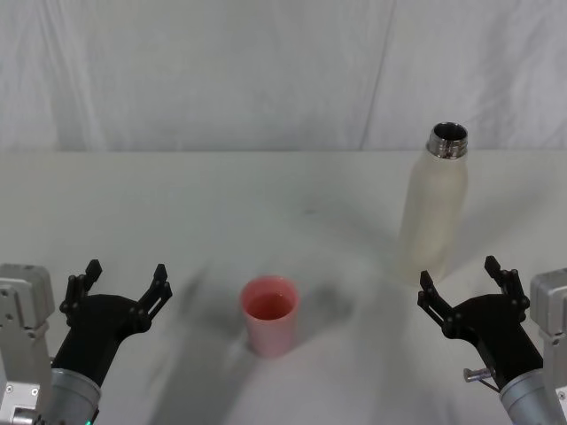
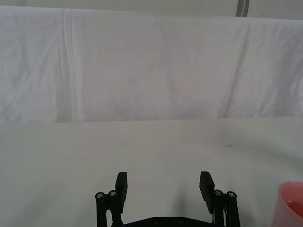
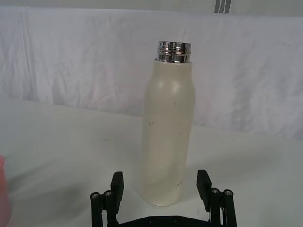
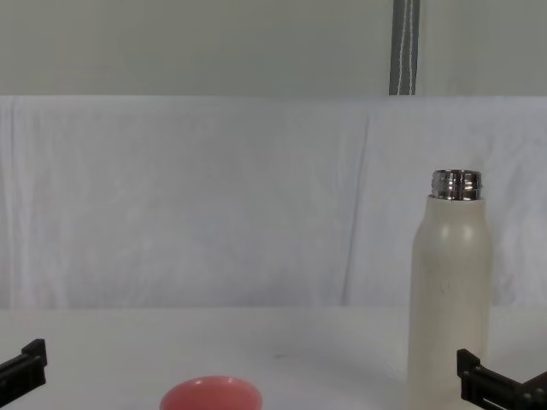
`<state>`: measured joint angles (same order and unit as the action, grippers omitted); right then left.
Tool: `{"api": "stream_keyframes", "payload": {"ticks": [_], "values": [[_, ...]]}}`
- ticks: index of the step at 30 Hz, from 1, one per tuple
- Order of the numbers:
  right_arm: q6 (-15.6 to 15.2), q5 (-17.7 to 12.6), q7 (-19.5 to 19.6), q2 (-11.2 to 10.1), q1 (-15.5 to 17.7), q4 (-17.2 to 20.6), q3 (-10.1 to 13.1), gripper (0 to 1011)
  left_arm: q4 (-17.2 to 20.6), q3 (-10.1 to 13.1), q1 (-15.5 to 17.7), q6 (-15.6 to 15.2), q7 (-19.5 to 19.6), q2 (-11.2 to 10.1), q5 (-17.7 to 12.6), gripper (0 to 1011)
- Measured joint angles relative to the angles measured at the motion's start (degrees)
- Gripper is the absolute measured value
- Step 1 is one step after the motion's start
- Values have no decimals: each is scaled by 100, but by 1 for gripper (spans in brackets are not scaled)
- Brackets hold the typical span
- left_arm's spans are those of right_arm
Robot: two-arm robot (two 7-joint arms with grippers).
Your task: Grasp the thermos with one hand and pour water into the cup lid.
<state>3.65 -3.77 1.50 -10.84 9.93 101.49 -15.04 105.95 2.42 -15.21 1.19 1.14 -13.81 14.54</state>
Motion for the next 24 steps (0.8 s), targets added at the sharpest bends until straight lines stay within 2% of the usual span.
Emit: {"api": "stream_keyframes", "payload": {"ticks": [24], "values": [[-1, -1, 0, 0, 0, 0, 0, 1002, 0, 0, 0, 0, 0, 0, 0, 1001]]}}
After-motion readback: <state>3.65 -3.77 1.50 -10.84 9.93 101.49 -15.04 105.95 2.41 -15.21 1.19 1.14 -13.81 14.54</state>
